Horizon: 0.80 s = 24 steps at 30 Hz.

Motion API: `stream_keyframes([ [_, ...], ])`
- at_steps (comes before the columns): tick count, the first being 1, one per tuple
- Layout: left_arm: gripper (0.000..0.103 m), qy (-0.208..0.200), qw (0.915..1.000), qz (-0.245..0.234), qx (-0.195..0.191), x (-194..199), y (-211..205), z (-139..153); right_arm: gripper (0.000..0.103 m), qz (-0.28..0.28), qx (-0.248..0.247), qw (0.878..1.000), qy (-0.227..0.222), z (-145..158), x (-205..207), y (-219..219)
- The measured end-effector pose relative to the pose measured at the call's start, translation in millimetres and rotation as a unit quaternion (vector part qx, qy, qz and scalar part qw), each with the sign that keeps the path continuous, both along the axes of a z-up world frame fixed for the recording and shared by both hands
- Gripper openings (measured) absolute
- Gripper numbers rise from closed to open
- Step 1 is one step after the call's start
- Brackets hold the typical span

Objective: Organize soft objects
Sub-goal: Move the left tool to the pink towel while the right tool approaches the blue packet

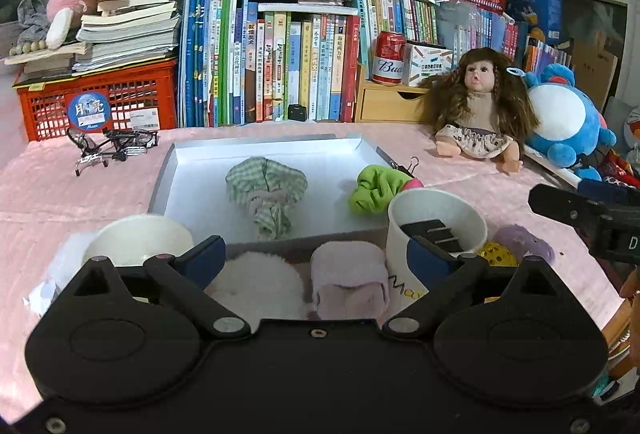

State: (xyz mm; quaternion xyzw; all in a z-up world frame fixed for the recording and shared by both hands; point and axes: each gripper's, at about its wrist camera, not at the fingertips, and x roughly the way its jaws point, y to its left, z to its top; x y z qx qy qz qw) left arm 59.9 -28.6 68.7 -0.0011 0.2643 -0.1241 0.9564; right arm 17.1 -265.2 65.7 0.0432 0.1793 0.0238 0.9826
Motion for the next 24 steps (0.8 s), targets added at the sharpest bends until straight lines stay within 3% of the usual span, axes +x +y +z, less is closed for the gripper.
stream_keyframes([
  [5, 0.098, -0.011, 0.9999, 0.001, -0.005, -10.9, 1.7, -11.8, 0.103, -0.028, -0.006, 1.000, 0.000, -13.5, -14.0, -0.9],
  [14, 0.099, -0.027, 0.9994, -0.008, 0.021, -24.9, -8.4, -33.6, 0.103, -0.054, -0.044, 0.998, 0.009, -38.4, -27.6, 8.5],
  [24, 0.097, -0.054, 0.9972, -0.021, 0.047, -23.8, -30.7, -47.7, 0.103, -0.077, -0.045, 0.996, 0.030, -56.7, -31.3, 9.6],
])
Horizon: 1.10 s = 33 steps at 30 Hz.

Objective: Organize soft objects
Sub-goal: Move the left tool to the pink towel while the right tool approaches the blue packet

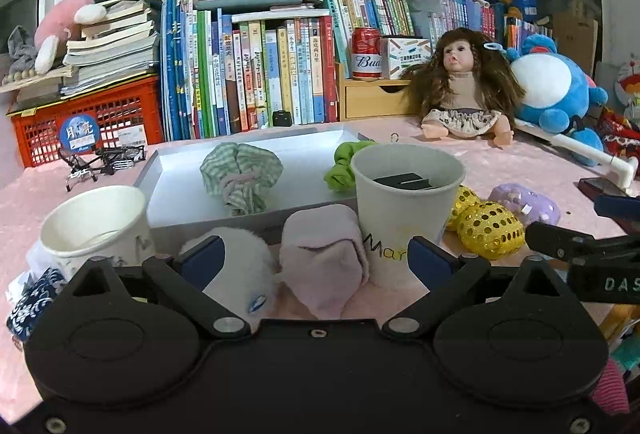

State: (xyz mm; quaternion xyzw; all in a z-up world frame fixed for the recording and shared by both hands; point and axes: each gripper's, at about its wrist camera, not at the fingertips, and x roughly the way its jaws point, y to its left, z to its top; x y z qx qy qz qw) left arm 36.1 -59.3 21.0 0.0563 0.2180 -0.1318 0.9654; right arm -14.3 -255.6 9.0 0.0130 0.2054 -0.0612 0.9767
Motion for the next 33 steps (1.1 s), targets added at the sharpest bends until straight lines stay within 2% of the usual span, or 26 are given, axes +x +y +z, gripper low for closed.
stream_keyframes([
  [14, 0.095, 0.003, 0.9997, -0.007, 0.023, 14.7, -17.2, -17.1, 0.103, -0.018, 0.000, 1.000, 0.024, -15.8, -1.3, -3.1],
  [20, 0.090, 0.005, 0.9995, -0.015, 0.028, 14.1, -19.6, -19.9, 0.103, -0.017, -0.004, 0.999, 0.034, -18.0, -0.6, -2.6],
  [24, 0.076, 0.023, 0.9991, -0.029, 0.021, 15.5, -20.2, -22.1, 0.103, -0.013, -0.004, 0.999, 0.038, -18.9, -1.3, -1.8],
  [28, 0.067, 0.035, 0.9989, -0.024, 0.017, 16.4, -19.1, -26.5, 0.103, -0.010, -0.005, 0.999, 0.044, -20.9, -4.3, 1.0],
  [33, 0.046, 0.036, 0.9990, -0.016, 0.020, 16.0, -16.3, -28.4, 0.100, -0.006, -0.007, 0.999, 0.054, -26.6, -7.3, 4.1],
])
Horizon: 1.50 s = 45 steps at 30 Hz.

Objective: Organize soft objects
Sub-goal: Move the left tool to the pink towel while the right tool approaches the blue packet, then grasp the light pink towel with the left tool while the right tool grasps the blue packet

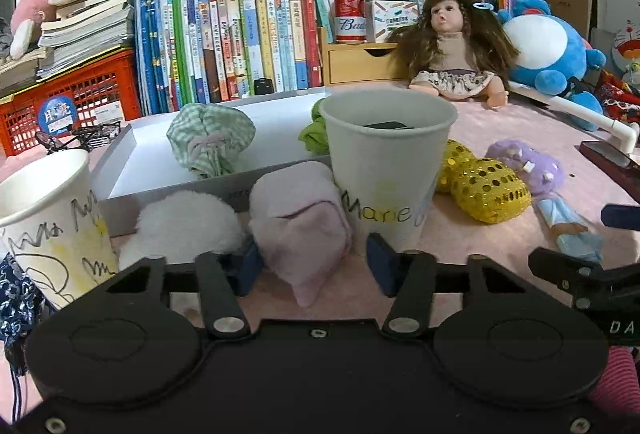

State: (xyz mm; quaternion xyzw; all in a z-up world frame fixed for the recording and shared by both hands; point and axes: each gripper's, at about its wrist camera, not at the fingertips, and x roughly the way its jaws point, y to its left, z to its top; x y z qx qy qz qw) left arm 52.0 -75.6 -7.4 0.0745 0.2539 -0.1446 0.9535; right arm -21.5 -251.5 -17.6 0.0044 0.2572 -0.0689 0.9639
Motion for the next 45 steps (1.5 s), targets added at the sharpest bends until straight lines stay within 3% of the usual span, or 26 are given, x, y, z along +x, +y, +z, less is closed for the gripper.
stream_keyframes([
  [8, 0.027, -0.001, 1.0000, 0.007, -0.005, -0.3, 5.6, 0.7, 0.088, 0.007, 0.008, 1.000, 0.006, -2.4, 0.4, 2.2],
  [13, 0.022, 0.001, 0.9998, 0.014, -0.017, -6.0, 9.7, 3.6, 0.058, -0.001, 0.008, 1.000, 0.000, -1.8, 0.4, 5.0],
  [20, 0.022, 0.005, 0.9994, 0.016, -0.031, -34.9, 14.9, 10.7, 0.055, -0.013, 0.007, 1.000, -0.016, 0.3, -2.7, 6.3],
  [24, 0.031, 0.001, 0.9995, 0.017, -0.025, -42.4, 12.1, 11.0, 0.054, -0.006, -0.002, 1.000, -0.029, 6.2, -6.2, 8.8],
  [28, 0.046, 0.001, 0.9993, 0.027, -0.025, -35.1, 7.4, 9.0, 0.054, -0.007, 0.003, 0.999, -0.036, 10.5, -7.9, 8.6],
  [41, 0.059, 0.007, 0.9981, 0.047, -0.038, -12.7, -2.4, 1.7, 0.054, -0.002, -0.003, 0.998, -0.057, 22.1, -12.1, 12.5],
  [45, 0.068, 0.011, 0.9974, 0.054, -0.046, -7.5, -1.4, 0.6, 0.053, -0.001, -0.004, 0.998, -0.063, 24.9, -12.7, 14.3],
])
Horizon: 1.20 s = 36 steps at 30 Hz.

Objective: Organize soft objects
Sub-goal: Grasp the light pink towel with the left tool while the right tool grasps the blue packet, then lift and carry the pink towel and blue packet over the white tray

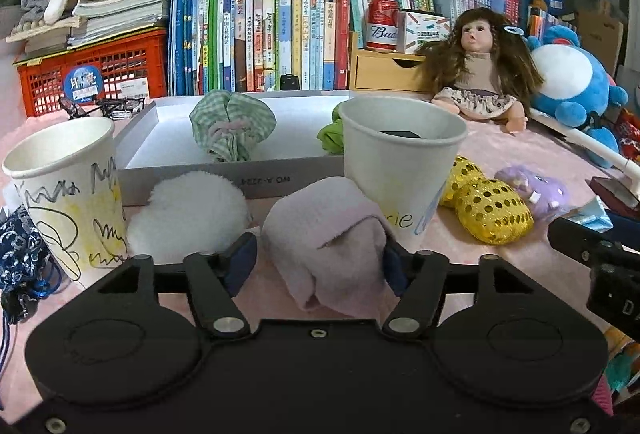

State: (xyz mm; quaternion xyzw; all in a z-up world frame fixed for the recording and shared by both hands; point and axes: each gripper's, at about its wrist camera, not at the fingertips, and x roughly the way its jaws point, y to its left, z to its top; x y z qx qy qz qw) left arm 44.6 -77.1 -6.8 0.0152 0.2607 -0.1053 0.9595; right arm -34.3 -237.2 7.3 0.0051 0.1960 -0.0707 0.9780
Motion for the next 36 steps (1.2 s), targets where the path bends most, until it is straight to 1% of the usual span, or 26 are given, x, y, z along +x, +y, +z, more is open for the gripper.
stream_keyframes([
  [3, 0.074, 0.001, 1.0000, 0.005, -0.003, 2.6, 0.9, -1.4, 0.053, 0.001, -0.002, 1.000, -0.001, 0.7, 0.2, 0.9],
  [4, 0.075, 0.000, 1.0000, 0.006, -0.004, 3.3, 1.1, -1.9, 0.053, 0.002, -0.002, 1.000, 0.000, 0.8, 0.4, 1.2],
  [6, 0.075, 0.000, 1.0000, 0.006, -0.004, 3.9, 1.1, -2.6, 0.053, 0.002, -0.003, 1.000, 0.000, 1.0, 0.7, 1.9],
  [8, 0.072, 0.002, 0.9999, 0.005, -0.008, 3.9, 1.5, -2.5, 0.053, 0.002, -0.003, 1.000, -0.001, 1.1, 0.9, 2.0],
  [9, 0.065, 0.004, 0.9999, 0.003, -0.014, 4.2, 2.3, -2.9, 0.053, 0.002, -0.002, 1.000, -0.001, 1.4, 1.0, 2.2],
  [10, 0.054, 0.008, 0.9997, -0.003, -0.021, 4.6, 3.2, -3.2, 0.053, 0.002, -0.002, 1.000, -0.002, 1.5, 1.1, 2.0],
  [12, 0.043, 0.015, 0.9993, -0.011, -0.031, 4.1, 3.2, -3.4, 0.053, 0.003, -0.001, 1.000, -0.003, 1.7, 0.7, 2.2],
  [14, 0.037, 0.010, 0.9996, -0.009, -0.026, 2.7, 1.8, -2.8, 0.053, 0.004, -0.002, 1.000, -0.004, 2.4, 0.4, 2.0],
  [16, 0.027, 0.008, 0.9996, -0.011, -0.023, 1.4, 1.0, -1.8, 0.053, 0.005, -0.003, 1.000, -0.005, 3.5, 0.0, 2.6],
  [19, 0.022, 0.001, 0.9998, -0.010, -0.018, -2.3, 0.3, 2.0, 0.053, 0.007, -0.003, 1.000, -0.009, 6.0, 0.1, 2.5],
  [24, 0.021, -0.021, 0.9997, -0.010, -0.011, -8.9, 3.0, 15.3, 0.053, 0.011, 0.003, 1.000, -0.019, 14.3, 1.0, 1.8],
  [28, 0.021, -0.024, 0.9994, -0.012, -0.020, -11.3, 8.5, 29.9, 0.052, 0.018, 0.007, 0.999, -0.032, 23.4, 3.3, 3.0],
  [32, 0.021, -0.037, 0.9987, -0.022, -0.028, -16.5, 15.4, 49.5, 0.052, 0.029, 0.010, 0.999, -0.044, 32.7, 7.8, 3.9],
  [34, 0.021, -0.034, 0.9983, -0.029, -0.037, -15.2, 20.4, 60.0, 0.052, 0.034, 0.020, 0.998, -0.049, 38.4, 12.3, 2.0],
  [36, 0.021, -0.023, 0.9975, -0.037, -0.056, -11.0, 28.2, 71.6, 0.052, 0.038, 0.034, 0.997, -0.052, 44.4, 17.6, -0.5],
])
